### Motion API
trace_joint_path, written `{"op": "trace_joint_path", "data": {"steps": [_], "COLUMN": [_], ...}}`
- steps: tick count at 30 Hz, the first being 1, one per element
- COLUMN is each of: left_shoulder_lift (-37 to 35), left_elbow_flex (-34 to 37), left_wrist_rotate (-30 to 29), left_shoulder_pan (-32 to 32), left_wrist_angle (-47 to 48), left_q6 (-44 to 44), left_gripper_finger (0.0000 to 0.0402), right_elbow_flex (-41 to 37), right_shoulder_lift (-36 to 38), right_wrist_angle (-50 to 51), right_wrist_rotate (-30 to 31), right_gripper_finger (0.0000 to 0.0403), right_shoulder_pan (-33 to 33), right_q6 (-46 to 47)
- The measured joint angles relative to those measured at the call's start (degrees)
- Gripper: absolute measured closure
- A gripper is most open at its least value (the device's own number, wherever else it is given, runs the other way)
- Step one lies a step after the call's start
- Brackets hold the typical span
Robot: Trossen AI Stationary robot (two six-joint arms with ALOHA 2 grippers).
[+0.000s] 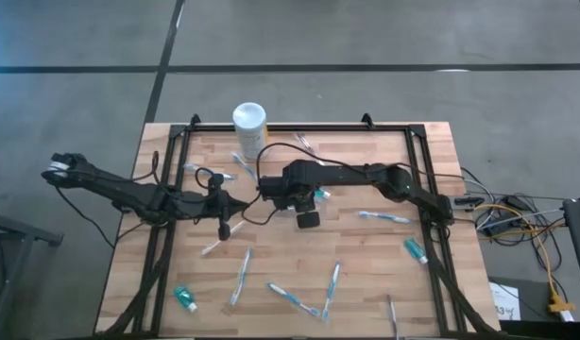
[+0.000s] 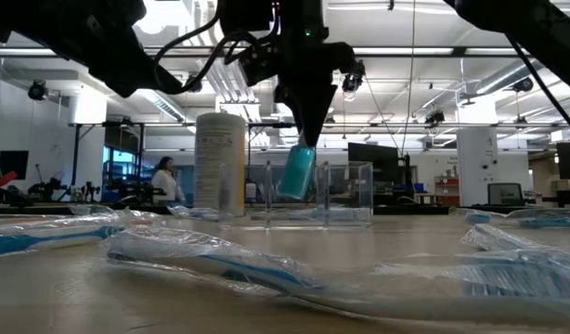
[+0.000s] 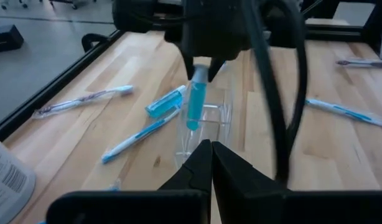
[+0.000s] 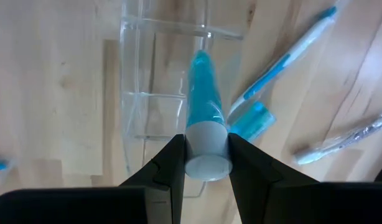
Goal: Pick & Place toothbrushing station
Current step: Put the blue mouthwash into the transparent organizer
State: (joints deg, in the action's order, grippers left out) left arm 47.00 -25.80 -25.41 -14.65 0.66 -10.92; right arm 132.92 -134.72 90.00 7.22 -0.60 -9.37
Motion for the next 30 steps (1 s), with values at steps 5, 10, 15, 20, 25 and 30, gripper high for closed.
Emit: {"op": "trace_joint_path", "data": {"steps": [5,10,15,20,25,30], "left_shoulder_lift": [0.0,0.3,0.3,0.4,0.4,0.5], "left_elbow_flex": [0.0,0.0,0.1,1.1,2.1,2.3], "left_wrist_rotate": [0.0,0.0,0.0,0.0,0.0,0.0], "left_shoulder_pan": [0.0,0.0,0.0,0.0,0.0,0.0], "left_wrist_angle": [0.0,-0.2,-0.4,-1.7,-2.8,-2.8], "left_q6": [-0.3,-0.6,-0.8,-0.8,-1.0,-1.3], "left_gripper_finger": [0.0393,0.0394,0.0393,0.0394,0.0395,0.0393], "right_elbow_flex": [0.0,-0.1,-0.1,-0.1,-0.1,-0.1], "right_shoulder_lift": [-1.5,-2.8,-3.1,-3.1,-3.1,-3.1], "right_wrist_angle": [0.0,-0.1,0.0,0.0,-0.9,-2.8], "right_wrist_rotate": [-0.4,-1.9,-2.3,-4.5,-4.7,-4.7], "right_gripper_finger": [0.0313,0.0313,0.0313,0.031,0.0305,0.0283], "right_shoulder_pan": [0.0,-0.6,-1.5,-1.9,-2.2,-2.2], "right_q6": [-2.0,-3.9,-3.9,-5.1,-6.0,-7.7]}}
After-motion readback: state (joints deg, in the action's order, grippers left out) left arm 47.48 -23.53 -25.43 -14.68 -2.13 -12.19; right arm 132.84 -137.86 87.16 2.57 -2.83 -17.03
